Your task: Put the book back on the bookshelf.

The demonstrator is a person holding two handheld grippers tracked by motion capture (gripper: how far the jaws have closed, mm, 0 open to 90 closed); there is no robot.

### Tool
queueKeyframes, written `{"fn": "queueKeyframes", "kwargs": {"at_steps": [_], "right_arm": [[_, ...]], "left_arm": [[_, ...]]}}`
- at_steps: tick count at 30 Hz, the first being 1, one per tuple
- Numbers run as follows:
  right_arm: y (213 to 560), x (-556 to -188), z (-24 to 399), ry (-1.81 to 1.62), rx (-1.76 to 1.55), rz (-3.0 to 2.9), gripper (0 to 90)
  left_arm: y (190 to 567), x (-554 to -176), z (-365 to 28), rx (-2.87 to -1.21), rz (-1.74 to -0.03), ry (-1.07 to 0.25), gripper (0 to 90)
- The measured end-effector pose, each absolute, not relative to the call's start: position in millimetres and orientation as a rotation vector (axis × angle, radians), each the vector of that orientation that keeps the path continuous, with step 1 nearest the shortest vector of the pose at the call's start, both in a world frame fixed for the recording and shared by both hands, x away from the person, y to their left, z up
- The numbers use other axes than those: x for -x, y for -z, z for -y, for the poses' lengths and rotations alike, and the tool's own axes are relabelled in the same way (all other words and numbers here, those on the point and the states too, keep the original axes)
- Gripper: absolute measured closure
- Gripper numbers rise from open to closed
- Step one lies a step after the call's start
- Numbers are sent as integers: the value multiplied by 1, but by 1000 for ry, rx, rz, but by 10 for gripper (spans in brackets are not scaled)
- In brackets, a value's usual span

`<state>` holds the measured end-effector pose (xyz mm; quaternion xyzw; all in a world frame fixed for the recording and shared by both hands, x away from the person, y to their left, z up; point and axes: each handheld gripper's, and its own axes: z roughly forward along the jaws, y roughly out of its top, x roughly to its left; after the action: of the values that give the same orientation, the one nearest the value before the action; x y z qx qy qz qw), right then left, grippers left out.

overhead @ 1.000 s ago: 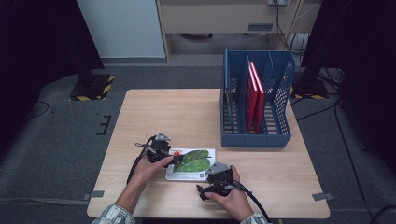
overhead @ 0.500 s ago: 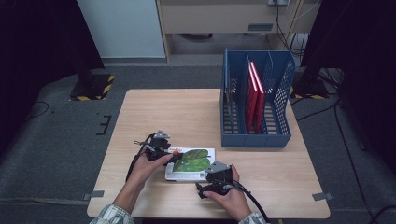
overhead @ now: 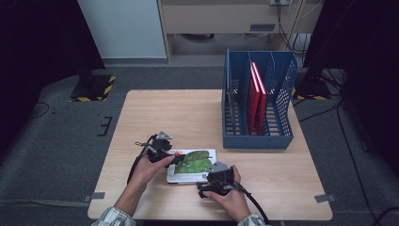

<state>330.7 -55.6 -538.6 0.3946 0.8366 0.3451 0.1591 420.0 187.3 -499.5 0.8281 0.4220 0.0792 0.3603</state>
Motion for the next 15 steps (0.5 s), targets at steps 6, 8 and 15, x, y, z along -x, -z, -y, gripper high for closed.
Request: {"fn": "queueKeyframes", "kwargs": {"at_steps": [6,8,15], "right_arm": [[538,-331,54,-968,-1143,-2396,1],[537,-331,53,-961,-1154,-2393,1],[537,-331,52,-957,-1176,-2373,1]], "left_arm": [[496,-420,-186,-2125,-1091,-207,208],[493,-420,-186,-2127,-1086,-211,208],[482,-420,-184,-2123,-1067,-223,208]]}}
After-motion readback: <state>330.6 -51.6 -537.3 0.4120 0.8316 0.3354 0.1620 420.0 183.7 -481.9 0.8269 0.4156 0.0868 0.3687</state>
